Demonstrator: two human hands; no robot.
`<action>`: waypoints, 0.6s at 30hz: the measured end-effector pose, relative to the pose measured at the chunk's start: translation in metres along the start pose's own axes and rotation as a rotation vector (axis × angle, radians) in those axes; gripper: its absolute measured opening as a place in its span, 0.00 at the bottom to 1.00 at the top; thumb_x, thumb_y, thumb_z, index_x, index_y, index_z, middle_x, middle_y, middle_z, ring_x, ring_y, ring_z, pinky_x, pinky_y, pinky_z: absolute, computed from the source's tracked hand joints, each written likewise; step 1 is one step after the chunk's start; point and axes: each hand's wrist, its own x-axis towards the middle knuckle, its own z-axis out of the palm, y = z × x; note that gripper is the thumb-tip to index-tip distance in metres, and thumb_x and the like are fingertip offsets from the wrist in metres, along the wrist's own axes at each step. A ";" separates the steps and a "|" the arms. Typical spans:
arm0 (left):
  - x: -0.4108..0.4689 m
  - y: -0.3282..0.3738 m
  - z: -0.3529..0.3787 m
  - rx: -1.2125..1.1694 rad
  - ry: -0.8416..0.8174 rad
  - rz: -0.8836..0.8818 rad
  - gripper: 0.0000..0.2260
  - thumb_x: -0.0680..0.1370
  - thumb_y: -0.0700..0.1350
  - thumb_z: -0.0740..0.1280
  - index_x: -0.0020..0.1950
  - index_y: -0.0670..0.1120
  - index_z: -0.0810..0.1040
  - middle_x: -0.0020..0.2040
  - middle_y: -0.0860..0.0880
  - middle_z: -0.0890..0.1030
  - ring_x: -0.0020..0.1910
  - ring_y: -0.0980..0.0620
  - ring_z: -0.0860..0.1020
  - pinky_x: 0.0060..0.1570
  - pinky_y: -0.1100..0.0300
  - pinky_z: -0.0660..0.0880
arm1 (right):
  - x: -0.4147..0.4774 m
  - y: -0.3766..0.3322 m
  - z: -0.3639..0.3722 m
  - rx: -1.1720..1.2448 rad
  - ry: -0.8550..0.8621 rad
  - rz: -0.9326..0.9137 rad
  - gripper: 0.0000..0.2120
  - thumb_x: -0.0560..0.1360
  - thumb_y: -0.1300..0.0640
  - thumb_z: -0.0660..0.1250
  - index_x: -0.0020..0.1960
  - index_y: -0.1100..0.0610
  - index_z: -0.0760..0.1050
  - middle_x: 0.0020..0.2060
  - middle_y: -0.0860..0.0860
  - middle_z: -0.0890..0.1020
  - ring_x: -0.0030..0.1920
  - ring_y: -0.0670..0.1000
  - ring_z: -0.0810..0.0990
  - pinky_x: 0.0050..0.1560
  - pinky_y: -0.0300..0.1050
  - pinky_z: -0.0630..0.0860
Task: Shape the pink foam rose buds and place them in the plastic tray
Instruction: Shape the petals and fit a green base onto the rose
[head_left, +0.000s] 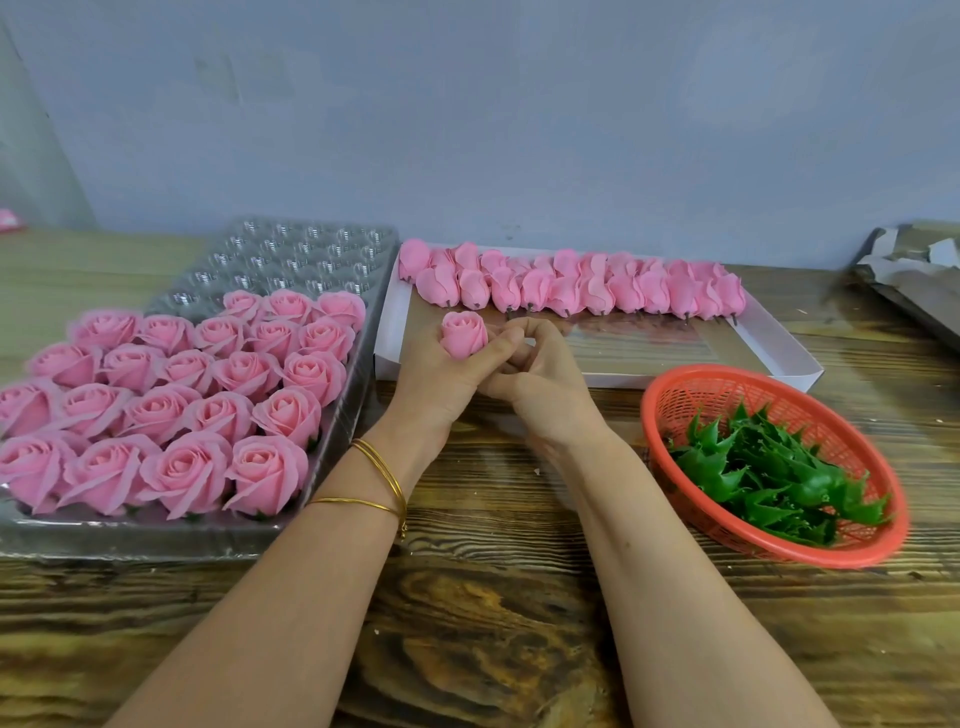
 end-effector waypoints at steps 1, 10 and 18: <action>0.000 0.000 0.000 -0.002 -0.002 0.007 0.12 0.73 0.39 0.73 0.52 0.33 0.80 0.40 0.44 0.84 0.38 0.53 0.82 0.40 0.63 0.79 | 0.000 0.000 0.000 0.000 -0.013 -0.001 0.24 0.67 0.80 0.67 0.55 0.62 0.66 0.41 0.50 0.85 0.45 0.48 0.84 0.50 0.45 0.80; 0.006 -0.009 -0.002 0.016 0.036 0.045 0.10 0.77 0.43 0.69 0.52 0.36 0.80 0.45 0.40 0.84 0.44 0.48 0.83 0.45 0.56 0.80 | -0.002 -0.002 0.000 -0.100 -0.018 -0.002 0.21 0.69 0.75 0.71 0.51 0.56 0.67 0.43 0.57 0.84 0.39 0.48 0.83 0.50 0.52 0.80; 0.009 -0.012 -0.006 0.143 0.079 0.184 0.11 0.79 0.44 0.68 0.55 0.37 0.78 0.48 0.43 0.84 0.48 0.45 0.82 0.47 0.54 0.79 | -0.004 -0.014 -0.002 -0.327 0.202 -0.066 0.14 0.69 0.63 0.73 0.47 0.51 0.73 0.41 0.48 0.79 0.40 0.44 0.79 0.46 0.46 0.80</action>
